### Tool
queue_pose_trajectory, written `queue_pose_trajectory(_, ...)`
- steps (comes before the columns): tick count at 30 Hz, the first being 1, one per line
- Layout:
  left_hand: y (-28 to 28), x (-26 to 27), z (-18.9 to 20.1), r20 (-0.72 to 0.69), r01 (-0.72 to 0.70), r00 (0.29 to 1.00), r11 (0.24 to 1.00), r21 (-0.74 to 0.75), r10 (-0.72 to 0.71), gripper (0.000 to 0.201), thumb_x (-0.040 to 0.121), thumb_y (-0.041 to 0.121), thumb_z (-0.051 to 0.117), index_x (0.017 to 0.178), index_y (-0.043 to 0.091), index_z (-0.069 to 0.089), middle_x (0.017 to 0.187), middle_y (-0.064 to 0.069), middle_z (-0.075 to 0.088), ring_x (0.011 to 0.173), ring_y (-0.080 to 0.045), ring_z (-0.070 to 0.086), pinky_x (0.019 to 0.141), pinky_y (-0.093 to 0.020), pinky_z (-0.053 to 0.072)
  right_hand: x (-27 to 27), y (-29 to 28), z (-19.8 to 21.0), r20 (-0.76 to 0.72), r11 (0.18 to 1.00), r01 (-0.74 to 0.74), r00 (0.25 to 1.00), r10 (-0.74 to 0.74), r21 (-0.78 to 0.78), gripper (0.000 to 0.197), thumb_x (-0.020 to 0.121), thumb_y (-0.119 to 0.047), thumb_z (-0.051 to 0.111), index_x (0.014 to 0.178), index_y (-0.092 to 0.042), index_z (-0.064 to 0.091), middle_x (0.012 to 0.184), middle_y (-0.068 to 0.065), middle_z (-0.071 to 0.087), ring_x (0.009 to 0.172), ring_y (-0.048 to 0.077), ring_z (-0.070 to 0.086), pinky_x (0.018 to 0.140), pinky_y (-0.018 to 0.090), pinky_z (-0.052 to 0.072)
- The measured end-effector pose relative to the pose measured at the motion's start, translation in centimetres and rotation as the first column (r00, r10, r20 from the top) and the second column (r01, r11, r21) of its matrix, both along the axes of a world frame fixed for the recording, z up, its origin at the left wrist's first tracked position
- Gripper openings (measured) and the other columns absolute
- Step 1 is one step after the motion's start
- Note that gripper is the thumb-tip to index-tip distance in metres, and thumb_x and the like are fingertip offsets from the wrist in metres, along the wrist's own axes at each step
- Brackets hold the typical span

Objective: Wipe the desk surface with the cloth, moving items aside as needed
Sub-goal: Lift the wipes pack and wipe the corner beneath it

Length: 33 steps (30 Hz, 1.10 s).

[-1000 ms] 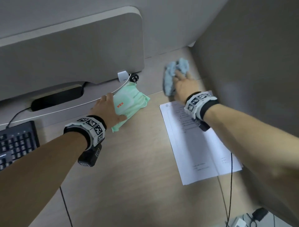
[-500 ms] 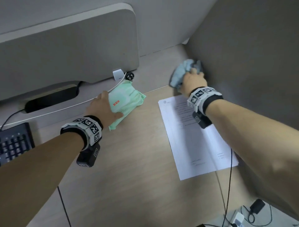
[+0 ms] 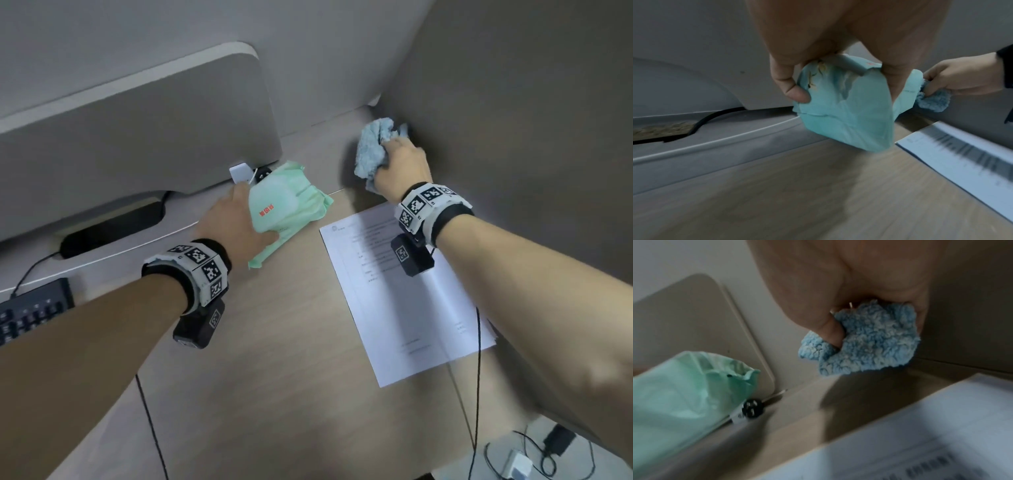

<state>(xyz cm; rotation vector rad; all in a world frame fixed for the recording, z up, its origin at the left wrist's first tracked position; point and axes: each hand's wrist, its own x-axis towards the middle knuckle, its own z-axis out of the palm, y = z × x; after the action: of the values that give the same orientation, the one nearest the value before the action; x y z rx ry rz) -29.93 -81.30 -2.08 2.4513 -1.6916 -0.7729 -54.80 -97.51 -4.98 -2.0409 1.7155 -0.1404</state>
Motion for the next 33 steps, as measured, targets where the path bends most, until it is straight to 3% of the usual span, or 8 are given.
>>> queue_pose_trajectory(3, -2.1, -2.3, 0.8, 0.014, 0.053, 0.999, 0.999, -0.002, -0.053, 0.068, 0.071, 0.044, 0.077, 0.119, 0.014, 0.040, 0.109, -0.004, 0.054, 0.094, -0.026, 0.051, 0.075, -0.037, 0.043, -0.4, 0.0, 2.1, 0.186, 0.989, 0.145, 0.971, -0.150, 0.040, 0.014, 0.084, -0.014, 0.053, 0.097, -0.010, 0.058, 0.117, 0.012, 0.058, 0.102, 0.033, 0.055, 0.082, 0.032, 0.042)
queue_pose_trajectory(6, -4.5, -4.3, 0.5, 0.009, 0.065, 0.998, 0.997, -0.038, -0.064, 0.070, 0.068, 0.043, 0.077, 0.119, 0.012, 0.041, 0.117, -0.009, 0.055, 0.105, -0.031, 0.054, 0.084, -0.043, 0.048, -1.2, 0.0, 3.5, 0.267, 0.975, 0.213, 0.938, -0.221, 0.060, 0.004, 0.086, -0.016, 0.053, 0.089, -0.015, 0.051, 0.106, 0.010, 0.061, 0.093, 0.029, 0.055, 0.076, 0.030, 0.038)
queue_pose_trajectory(11, -8.7, -6.6, -0.5, 0.066, 0.121, 0.991, 0.992, -0.037, -0.118, 0.068, 0.070, 0.043, 0.074, 0.121, 0.013, 0.040, 0.119, -0.010, 0.051, 0.108, -0.031, 0.050, 0.085, -0.045, 0.048, -3.7, 0.7, 3.8, 0.366, 0.961, 0.250, 0.888, -0.278, 0.123, 0.013, 0.084, -0.007, 0.051, 0.095, -0.004, 0.058, 0.094, 0.007, 0.064, 0.083, 0.025, 0.056, 0.067, 0.027, 0.037)
queue_pose_trajectory(19, -14.6, -8.4, -3.0, 0.122, 0.193, 0.976, 0.978, -0.083, -0.182, 0.084, 0.069, 0.045, 0.073, 0.136, 0.008, 0.036, 0.130, -0.015, 0.049, 0.118, -0.037, 0.045, 0.093, -0.044, 0.041, -4.5, 0.6, 2.7, 0.461, 0.970, 0.194, 0.854, -0.240, 0.146, 0.020, 0.083, 0.001, 0.047, 0.094, -0.009, 0.060, 0.092, 0.008, 0.065, 0.082, 0.025, 0.058, 0.063, 0.024, 0.039)
queue_pose_trajectory(23, -16.1, -8.3, -4.0, 0.128, 0.257, 0.960, 0.965, -0.054, -0.249, 0.081, 0.061, 0.044, 0.076, 0.126, 0.010, 0.041, 0.125, -0.013, 0.054, 0.111, -0.037, 0.050, 0.094, -0.044, 0.044, -4.1, 0.6, 2.2, 0.442, 0.973, 0.189, 0.868, -0.227, 0.129, 0.020, 0.082, -0.001, 0.048, 0.095, -0.008, 0.061, 0.096, 0.011, 0.065, 0.081, 0.023, 0.055, 0.066, 0.024, 0.037)
queue_pose_trajectory(28, -15.7, -7.8, -3.9, 0.072, 0.272, 0.961, 0.959, -0.085, -0.266, 0.085, 0.071, 0.035, 0.077, 0.140, 0.009, 0.035, 0.141, -0.015, 0.045, 0.127, -0.035, 0.042, 0.106, -0.040, 0.029, -3.5, 1.3, 2.3, 0.392, 0.982, 0.162, 0.900, -0.189, 0.100, 0.029, 0.084, -0.006, 0.051, 0.110, -0.011, 0.063, 0.111, 0.008, 0.062, 0.096, 0.024, 0.058, 0.083, 0.030, 0.047)
queue_pose_trajectory(30, -14.6, -7.4, -3.4, 0.035, 0.244, 0.970, 0.965, -0.097, -0.242, 0.087, 0.074, 0.032, 0.075, 0.145, 0.008, 0.030, 0.146, -0.016, 0.041, 0.132, -0.036, 0.037, 0.110, -0.040, 0.028, -3.0, 1.9, 2.7, 0.371, 0.983, 0.161, 0.910, -0.184, 0.092, 0.034, 0.085, -0.009, 0.050, 0.117, -0.015, 0.062, 0.118, 0.005, 0.060, 0.101, 0.023, 0.057, 0.087, 0.032, 0.047)
queue_pose_trajectory(33, -11.8, -6.5, -2.2, -0.046, 0.181, 0.981, 0.973, -0.144, -0.189, 0.078, 0.077, 0.026, 0.073, 0.143, 0.011, 0.036, 0.142, -0.014, 0.043, 0.132, -0.036, 0.038, 0.109, -0.040, 0.034, -1.3, 3.2, 3.7, 0.352, 0.988, 0.140, 0.923, -0.156, 0.071, 0.032, 0.083, -0.010, 0.049, 0.112, -0.015, 0.062, 0.111, 0.004, 0.058, 0.098, 0.024, 0.056, 0.085, 0.035, 0.047)
